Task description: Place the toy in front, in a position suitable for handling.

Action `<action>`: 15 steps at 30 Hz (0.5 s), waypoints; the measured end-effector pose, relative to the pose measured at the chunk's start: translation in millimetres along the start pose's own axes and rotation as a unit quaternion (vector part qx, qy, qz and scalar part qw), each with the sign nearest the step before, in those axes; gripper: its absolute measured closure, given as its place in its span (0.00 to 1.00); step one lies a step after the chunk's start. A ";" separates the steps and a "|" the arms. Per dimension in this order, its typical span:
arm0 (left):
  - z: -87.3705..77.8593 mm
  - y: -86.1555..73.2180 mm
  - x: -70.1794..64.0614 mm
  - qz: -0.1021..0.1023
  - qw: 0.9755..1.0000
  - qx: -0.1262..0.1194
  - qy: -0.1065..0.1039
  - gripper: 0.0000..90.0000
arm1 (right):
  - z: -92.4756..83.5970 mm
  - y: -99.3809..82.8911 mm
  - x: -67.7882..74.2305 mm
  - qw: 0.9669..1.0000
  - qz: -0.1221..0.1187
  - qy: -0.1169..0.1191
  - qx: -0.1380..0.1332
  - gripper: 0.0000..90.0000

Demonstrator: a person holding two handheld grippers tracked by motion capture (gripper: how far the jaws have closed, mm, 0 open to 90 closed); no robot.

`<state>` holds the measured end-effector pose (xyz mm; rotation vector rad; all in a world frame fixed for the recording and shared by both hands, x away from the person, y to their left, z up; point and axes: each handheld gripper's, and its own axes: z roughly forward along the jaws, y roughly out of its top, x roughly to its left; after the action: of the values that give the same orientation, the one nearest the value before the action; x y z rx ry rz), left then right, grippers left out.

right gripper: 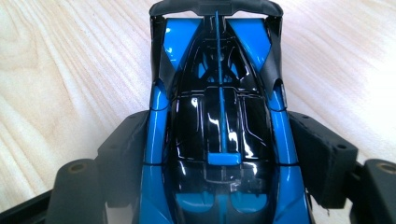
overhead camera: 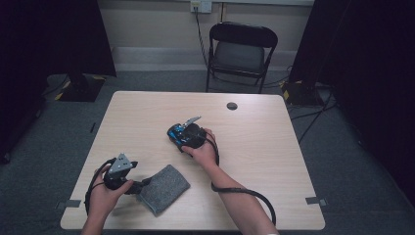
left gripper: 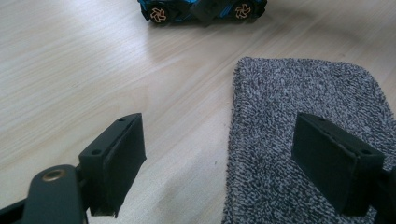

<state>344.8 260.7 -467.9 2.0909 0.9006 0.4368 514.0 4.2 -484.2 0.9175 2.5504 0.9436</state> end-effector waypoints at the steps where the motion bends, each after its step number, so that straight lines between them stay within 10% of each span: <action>1: -0.1 0.0 0.0 0.001 1.000 0.000 0.001 0.19 | -2.9 0.1 -1.4 1.000 -0.003 -0.002 -0.003 0.29; 15: 1.0 1.2 -2.5 0.001 1.000 -0.001 -0.004 0.18 | -49.4 -23.3 -20.3 0.999 -0.010 0.024 -0.031 0.29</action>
<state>344.3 257.9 -467.6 2.0901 0.8933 0.4296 496.5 -46.7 -461.8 0.8619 2.5498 1.0444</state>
